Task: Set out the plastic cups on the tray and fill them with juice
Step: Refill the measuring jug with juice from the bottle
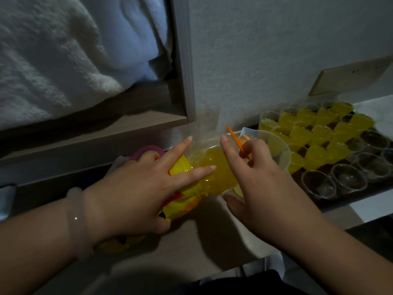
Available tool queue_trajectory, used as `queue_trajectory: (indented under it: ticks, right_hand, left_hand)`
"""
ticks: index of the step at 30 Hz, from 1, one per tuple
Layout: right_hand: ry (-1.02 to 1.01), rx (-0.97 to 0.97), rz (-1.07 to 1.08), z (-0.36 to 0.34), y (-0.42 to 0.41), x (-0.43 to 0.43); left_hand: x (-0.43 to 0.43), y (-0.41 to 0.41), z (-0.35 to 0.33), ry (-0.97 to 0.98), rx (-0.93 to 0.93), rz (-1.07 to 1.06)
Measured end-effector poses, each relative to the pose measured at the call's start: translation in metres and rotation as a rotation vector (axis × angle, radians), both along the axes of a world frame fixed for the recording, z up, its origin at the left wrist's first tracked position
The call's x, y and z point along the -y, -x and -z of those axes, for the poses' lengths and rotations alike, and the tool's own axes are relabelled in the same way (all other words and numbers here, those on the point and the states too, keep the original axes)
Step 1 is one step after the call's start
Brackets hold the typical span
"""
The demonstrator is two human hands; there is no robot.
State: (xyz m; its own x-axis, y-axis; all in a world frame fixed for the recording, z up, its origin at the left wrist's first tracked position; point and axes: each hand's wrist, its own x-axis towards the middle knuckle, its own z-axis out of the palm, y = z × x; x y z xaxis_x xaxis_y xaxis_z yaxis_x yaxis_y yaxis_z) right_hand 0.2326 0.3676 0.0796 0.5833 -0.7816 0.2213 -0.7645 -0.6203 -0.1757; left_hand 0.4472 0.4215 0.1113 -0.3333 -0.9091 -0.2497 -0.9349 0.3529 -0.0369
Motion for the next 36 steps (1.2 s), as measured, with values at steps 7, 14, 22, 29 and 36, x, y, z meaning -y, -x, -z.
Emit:
queue_trajectory:
  ticks: [7, 14, 22, 29, 36]
  right_hand:
    - [0.017, 0.051, 0.037, 0.015, -0.003, 0.004]
    - [0.055, 0.095, 0.086, 0.026, -0.006, 0.000]
    - [0.108, 0.063, 0.206, 0.026, -0.019, -0.005]
    - [0.126, 0.045, 0.225, 0.025, -0.020, -0.004]
    - [0.093, 0.058, 0.234, 0.027, -0.021, -0.002]
  left_hand:
    - [0.005, 0.004, -0.011, -0.075, 0.103, -0.013]
    - [0.009, 0.009, -0.015, -0.113, 0.136, -0.016]
    - [0.012, 0.012, -0.019, -0.136, 0.155, -0.023]
    - [0.014, 0.015, -0.026, -0.151, 0.180, -0.019]
    - [0.016, 0.015, -0.029, -0.135, 0.212, -0.009]
